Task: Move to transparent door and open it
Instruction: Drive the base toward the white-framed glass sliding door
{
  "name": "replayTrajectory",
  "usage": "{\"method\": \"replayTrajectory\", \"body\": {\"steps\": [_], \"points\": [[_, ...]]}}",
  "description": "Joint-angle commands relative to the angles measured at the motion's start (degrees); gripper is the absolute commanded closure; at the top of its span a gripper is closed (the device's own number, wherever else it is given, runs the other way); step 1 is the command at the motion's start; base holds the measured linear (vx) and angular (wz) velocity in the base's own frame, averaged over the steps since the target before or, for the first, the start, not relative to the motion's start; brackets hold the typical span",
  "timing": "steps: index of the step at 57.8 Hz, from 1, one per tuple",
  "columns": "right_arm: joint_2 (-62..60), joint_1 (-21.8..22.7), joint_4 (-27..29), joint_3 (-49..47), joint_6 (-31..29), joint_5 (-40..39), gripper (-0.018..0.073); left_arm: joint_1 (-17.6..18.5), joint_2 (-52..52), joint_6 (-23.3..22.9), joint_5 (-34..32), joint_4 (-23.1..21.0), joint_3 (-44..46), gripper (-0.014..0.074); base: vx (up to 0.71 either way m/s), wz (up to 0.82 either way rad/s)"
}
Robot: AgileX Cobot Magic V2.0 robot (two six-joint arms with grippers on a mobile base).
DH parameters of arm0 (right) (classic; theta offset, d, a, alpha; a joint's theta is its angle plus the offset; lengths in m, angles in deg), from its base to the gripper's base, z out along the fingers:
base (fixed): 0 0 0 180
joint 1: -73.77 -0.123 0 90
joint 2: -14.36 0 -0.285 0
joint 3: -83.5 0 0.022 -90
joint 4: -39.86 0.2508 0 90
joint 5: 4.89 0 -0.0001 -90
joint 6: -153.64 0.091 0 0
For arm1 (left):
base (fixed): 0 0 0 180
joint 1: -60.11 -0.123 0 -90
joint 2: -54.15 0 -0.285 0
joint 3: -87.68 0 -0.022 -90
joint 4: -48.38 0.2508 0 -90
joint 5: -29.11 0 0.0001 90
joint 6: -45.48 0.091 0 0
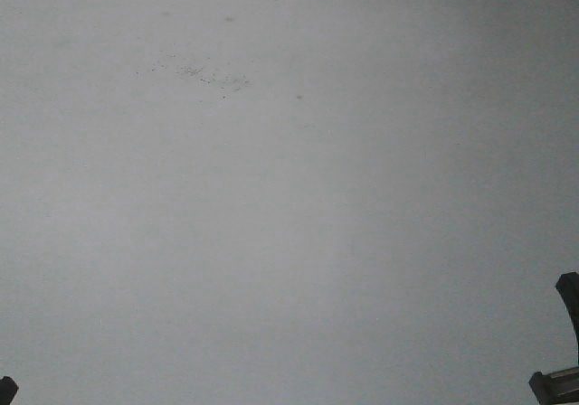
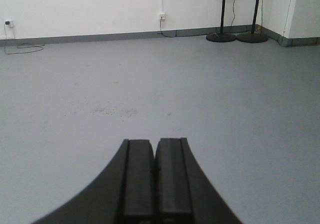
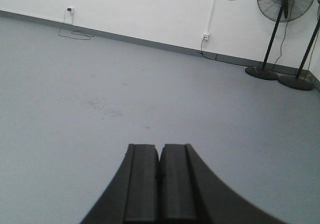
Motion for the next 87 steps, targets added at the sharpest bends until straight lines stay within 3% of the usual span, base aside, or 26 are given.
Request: {"method": "replayTrajectory", "body": {"steps": [1,87], "points": [[-0.8,0.4,-0.3,0.8,-0.1,-4.5,0.0559,0.1,0.7,-0.1,-4.5,-0.1,-1.3,0.0594,0.0,0.0],[-0.8,0.4,-0.3,0.8,-0.1,-4.6,0.0559,0.1,0.7,-0.1,-4.5,-0.1,-1.3,0.0594,0.08,0.1]]}}
